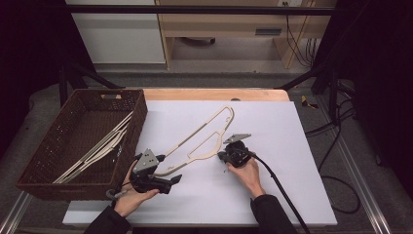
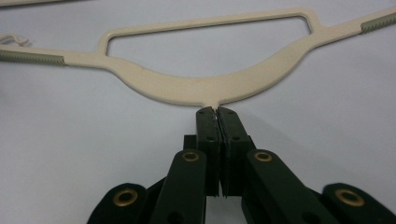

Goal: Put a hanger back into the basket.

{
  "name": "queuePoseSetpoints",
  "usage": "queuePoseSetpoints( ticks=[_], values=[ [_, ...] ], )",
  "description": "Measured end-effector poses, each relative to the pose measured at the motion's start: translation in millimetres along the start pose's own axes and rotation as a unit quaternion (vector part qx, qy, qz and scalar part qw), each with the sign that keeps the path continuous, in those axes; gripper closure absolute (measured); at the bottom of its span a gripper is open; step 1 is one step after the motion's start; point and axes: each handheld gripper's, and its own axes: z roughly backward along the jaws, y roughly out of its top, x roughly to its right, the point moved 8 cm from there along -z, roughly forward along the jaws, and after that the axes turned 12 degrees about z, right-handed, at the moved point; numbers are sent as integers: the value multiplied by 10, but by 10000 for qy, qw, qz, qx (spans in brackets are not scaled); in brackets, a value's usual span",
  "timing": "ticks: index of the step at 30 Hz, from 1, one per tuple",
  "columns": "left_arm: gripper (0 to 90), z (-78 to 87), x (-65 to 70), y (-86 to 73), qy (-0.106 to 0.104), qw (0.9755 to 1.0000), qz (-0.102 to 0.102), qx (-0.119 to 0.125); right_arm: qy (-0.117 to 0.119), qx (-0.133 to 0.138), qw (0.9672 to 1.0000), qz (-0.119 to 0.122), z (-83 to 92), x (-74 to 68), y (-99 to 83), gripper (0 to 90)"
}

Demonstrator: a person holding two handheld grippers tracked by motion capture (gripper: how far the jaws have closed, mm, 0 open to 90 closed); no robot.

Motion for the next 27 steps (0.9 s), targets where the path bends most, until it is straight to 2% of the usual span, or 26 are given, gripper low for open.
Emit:
queuePoseSetpoints(
  ticks=[2,4,6,7,11,16,22,24,27],
  values=[
    [83,9,20,21,-29,10000,-5,35,1,11,10000,17,3,2,2,890],
    [83,4,41,41,-38,10000,-36,33,-10,-8,9999,-167,19,-22,20,891],
    [83,-15,63,67,-30,10000,-78,14,30,79,9999,-56,44,-6,41,891],
    [83,-28,72,85,-13,9999,-106,7,16,86,9998,-171,64,-15,59,891],
    [83,-104,125,155,-3,9998,-193,-35,43,155,9998,-95,140,-37,127,892],
    [84,-258,139,233,-14,9997,-193,-137,-14,59,9999,81,183,-88,195,892],
    [95,-485,97,275,69,9989,-252,-392,-16,101,9999,-55,221,-80,223,892],
    [99,-562,75,275,91,9984,-254,-502,3,135,9999,43,235,-66,229,892],
    [119,-661,58,260,106,9980,-253,-566,-20,161,9998,-78,249,-78,248,892]
  ],
)
